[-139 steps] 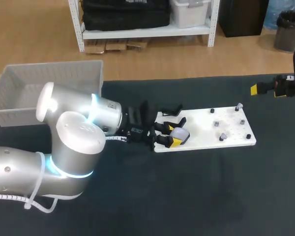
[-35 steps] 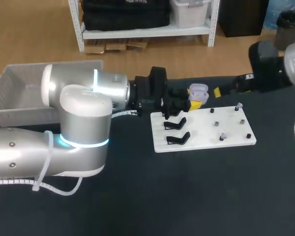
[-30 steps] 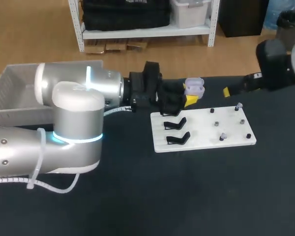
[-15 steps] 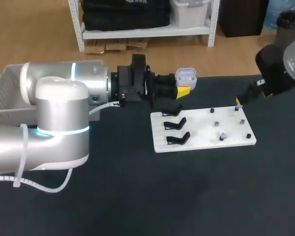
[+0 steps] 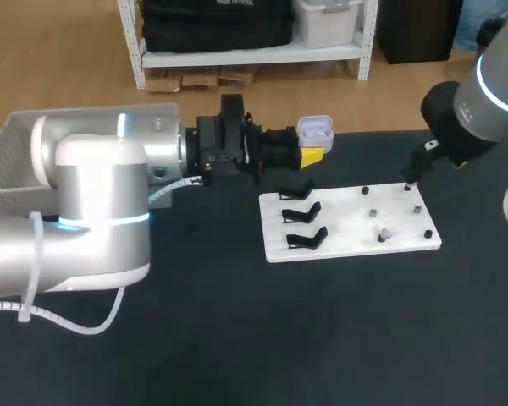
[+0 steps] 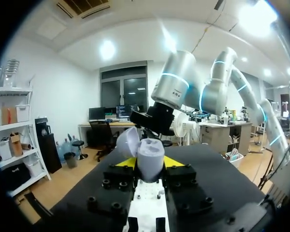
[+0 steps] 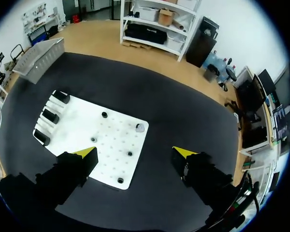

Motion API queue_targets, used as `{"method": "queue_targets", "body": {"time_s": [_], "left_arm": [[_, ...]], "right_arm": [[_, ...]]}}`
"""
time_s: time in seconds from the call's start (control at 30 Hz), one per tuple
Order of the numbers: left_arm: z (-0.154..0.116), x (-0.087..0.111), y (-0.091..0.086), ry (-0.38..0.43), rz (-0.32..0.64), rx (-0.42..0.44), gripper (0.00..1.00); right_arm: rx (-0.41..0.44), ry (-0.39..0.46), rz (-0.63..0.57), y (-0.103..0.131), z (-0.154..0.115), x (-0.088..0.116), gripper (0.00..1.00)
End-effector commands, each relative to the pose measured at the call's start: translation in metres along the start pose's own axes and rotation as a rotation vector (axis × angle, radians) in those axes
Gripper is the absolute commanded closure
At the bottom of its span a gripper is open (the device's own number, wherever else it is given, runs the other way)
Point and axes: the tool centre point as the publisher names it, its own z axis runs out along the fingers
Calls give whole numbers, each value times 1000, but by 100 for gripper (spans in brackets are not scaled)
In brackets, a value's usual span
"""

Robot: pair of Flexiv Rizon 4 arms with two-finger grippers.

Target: Pick up each earbud case from the left stands, insert the matching earbuds, close the lid, and place the case in the box.

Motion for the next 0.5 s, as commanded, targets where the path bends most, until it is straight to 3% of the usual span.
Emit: {"method": "queue_targets", "body": {"time_s": [0.03,0.43,0.5], "left_arm": [[0,3,1,0,-1,4,100],[0,7,6,2,-20,-12,100],[0,7,6,2,-20,-12,100]], "right_arm": [[68,6,8,0,-1,-2,0],[68,6,8,0,-1,-2,0],[46,24,-45,5,7,1,0]]}}
